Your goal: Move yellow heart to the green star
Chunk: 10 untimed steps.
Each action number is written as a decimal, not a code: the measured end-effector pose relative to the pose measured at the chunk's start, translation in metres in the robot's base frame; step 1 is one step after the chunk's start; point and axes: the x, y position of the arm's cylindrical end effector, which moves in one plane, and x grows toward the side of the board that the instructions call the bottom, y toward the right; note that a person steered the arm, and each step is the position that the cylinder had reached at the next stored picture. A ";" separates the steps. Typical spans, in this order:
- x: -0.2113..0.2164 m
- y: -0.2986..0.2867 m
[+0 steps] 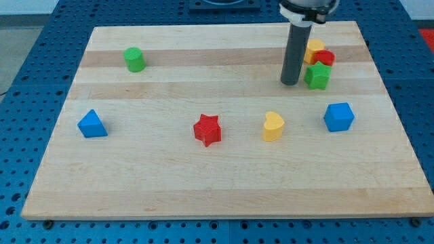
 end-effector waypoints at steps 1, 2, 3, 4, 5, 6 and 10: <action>0.000 0.013; 0.001 0.028; 0.011 0.032; 0.020 0.028; 0.020 -0.041; 0.027 -0.126; 0.148 -0.095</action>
